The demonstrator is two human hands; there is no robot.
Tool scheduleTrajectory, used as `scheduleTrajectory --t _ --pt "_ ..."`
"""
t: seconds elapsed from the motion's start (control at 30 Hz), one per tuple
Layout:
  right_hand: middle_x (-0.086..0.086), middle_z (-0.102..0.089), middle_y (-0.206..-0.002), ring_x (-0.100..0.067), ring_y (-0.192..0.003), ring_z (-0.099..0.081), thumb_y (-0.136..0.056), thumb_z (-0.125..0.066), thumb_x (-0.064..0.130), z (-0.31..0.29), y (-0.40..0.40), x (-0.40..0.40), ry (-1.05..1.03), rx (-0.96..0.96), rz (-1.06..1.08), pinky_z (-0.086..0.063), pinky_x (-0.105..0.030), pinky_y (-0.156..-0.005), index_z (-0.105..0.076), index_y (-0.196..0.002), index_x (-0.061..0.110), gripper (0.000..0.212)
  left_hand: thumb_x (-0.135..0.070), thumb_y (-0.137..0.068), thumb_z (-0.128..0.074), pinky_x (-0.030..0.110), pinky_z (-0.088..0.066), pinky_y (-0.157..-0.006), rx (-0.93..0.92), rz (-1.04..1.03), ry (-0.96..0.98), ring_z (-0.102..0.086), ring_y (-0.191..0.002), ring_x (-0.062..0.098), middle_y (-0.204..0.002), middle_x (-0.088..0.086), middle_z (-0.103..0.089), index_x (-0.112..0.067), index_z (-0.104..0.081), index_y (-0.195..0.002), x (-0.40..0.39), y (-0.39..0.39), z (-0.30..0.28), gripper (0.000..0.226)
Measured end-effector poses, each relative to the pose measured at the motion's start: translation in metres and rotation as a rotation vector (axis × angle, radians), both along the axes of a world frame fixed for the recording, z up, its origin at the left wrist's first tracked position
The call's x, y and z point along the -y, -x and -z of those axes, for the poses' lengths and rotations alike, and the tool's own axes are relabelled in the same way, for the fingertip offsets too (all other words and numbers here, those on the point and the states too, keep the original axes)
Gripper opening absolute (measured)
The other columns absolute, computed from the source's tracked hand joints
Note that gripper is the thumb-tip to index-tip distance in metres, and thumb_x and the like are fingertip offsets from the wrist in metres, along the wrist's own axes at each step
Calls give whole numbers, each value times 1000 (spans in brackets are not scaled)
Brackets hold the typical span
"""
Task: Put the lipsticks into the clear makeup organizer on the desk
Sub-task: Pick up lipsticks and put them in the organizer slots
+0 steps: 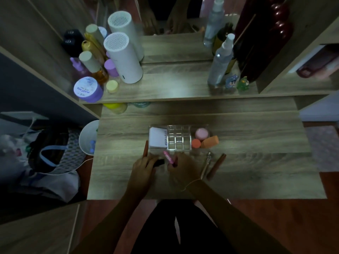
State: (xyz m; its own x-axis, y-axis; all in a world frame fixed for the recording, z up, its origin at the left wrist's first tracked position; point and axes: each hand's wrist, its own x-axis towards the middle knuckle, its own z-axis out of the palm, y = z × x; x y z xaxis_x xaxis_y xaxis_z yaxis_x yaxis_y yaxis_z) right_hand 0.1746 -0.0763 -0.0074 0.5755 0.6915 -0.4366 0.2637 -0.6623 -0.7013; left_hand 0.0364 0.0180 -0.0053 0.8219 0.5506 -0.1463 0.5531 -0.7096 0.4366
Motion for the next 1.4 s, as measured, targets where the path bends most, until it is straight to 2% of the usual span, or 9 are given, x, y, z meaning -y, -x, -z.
scheduleTrajectory --t 0.17,0.27,0.4,0.53,0.63,0.93,1.23,1.33,1.4 --pt "8 -48 -61 -6 -55 -44 -73 -70 13 -13 -19 10 -65 -30 37 -27 -21 -51 -41 -65 28 33 -15 -91 -51 27 -39 -92 177 -104 150 -51 -109 22 -119 11 -59 -12 -59 -120 4 -12 -10 30" --pt "-2 -59 -65 -18 -61 -55 -72 -70 10 -20 -24 12 -131 -29 97 -37 -23 -54 -52 -72 17 19 -17 -92 -53 26 -41 -86 275 -153 183 -52 -104 16 -114 9 -60 -12 -57 -116 5 -24 -20 25" --pt "8 -58 -66 1 -59 -53 -75 -70 14 -24 -33 6 -156 -26 127 -38 -12 -54 -53 -79 17 17 -10 -92 -58 25 -47 -80 349 -195 204 -57 -96 14 -108 5 -60 -16 -57 -111 0 -48 -31 20" --pt "6 -61 -79 -4 -72 -58 -85 -64 22 -20 -54 -28 -78 -12 114 -44 -22 -66 -53 -84 22 11 -14 -91 -58 6 -39 -83 389 -244 226 -51 -97 1 -109 0 -59 -16 -54 -112 -31 -82 -28 21" --pt "-4 -63 -91 -19 -83 -62 -88 -59 26 -24 -59 -34 -50 -63 176 -53 -37 -79 -55 -89 19 8 -10 -91 -57 22 -45 -88 342 -202 231 -55 -105 16 -114 7 -61 -14 -55 -116 -41 -96 -30 25" --pt "6 -49 -94 -7 -79 -49 -85 -65 30 -29 -65 -25 11 218 185 -37 -19 -65 -59 -94 17 16 -9 -90 -55 46 -48 -92 262 -119 248 -56 -106 22 -114 7 -63 -11 -56 -116 -46 -107 -32 26" --pt "-11 -65 -111 -22 -100 -57 -88 -61 21 -32 -74 -42 29 293 84 -28 -23 -81 -64 -108 9 24 -9 -88 -60 37 -44 -80 242 -29 140 -51 -100 23 -105 6 -65 -15 -59 -112 -49 -111 -34 25" --pt "-11 -61 -122 -27 -112 -56 -88 -62 25 -31 -78 -55 180 279 -13 -36 -34 -95 -60 -117 12 31 -6 -86 -60 36 -44 -77 242 -12 110 -52 -99 25 -103 8 -67 -12 -59 -113 -53 -110 -35 27" --pt "-13 -62 -117 -30 -107 -58 -86 -63 19 -31 -79 -57 136 231 -33 -43 -39 -92 -61 -110 13 25 -6 -85 -61 31 -41 -73 248 -6 112 -51 -96 25 -97 8 -68 -12 -60 -112 -55 -111 -36 28"
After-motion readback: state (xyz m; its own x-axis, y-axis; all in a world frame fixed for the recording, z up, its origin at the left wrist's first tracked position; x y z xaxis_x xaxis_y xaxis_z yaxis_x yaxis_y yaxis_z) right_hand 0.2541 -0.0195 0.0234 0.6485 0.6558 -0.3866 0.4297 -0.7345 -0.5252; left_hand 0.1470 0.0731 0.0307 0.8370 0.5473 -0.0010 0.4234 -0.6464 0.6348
